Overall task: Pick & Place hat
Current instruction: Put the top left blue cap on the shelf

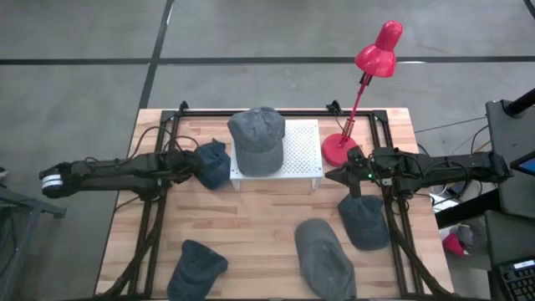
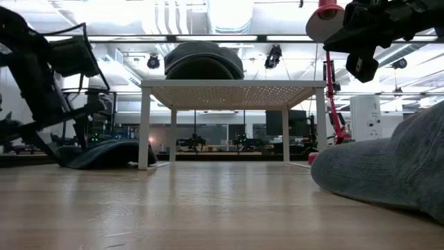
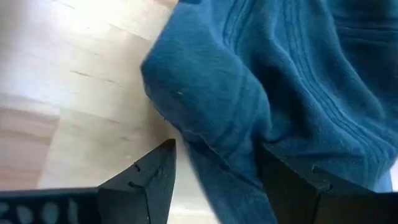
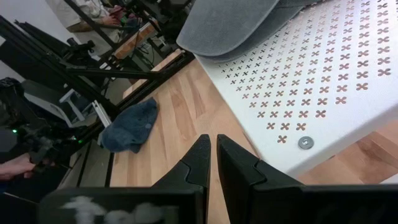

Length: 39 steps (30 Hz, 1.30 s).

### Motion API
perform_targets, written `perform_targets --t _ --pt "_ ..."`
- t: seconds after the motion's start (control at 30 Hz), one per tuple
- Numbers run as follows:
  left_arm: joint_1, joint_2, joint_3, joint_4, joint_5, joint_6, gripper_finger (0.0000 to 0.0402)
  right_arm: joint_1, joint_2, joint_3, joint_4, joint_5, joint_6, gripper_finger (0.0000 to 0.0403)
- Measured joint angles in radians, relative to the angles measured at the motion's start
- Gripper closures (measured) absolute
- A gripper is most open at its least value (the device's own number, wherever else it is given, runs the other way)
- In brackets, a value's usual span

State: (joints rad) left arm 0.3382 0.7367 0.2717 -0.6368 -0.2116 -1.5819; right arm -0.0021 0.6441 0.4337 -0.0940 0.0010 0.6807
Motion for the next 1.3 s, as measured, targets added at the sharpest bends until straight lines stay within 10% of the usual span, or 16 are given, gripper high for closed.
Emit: perform_targets --t 0.37,1.0,1.3 --pt "-0.001 0.010 -0.077 0.088 -0.006 -0.037 0.0200 0.000 0.000 0.000 -0.001 0.001 0.000 0.0376" --pt "-0.001 0.011 -0.069 0.183 -0.041 0.098 0.0388 0.000 0.000 0.000 -0.002 0.001 0.000 0.0376" --pt "-0.001 0.010 -0.010 0.175 -0.103 0.166 0.0400 0.000 0.000 0.000 -0.001 0.000 0.000 0.0376"
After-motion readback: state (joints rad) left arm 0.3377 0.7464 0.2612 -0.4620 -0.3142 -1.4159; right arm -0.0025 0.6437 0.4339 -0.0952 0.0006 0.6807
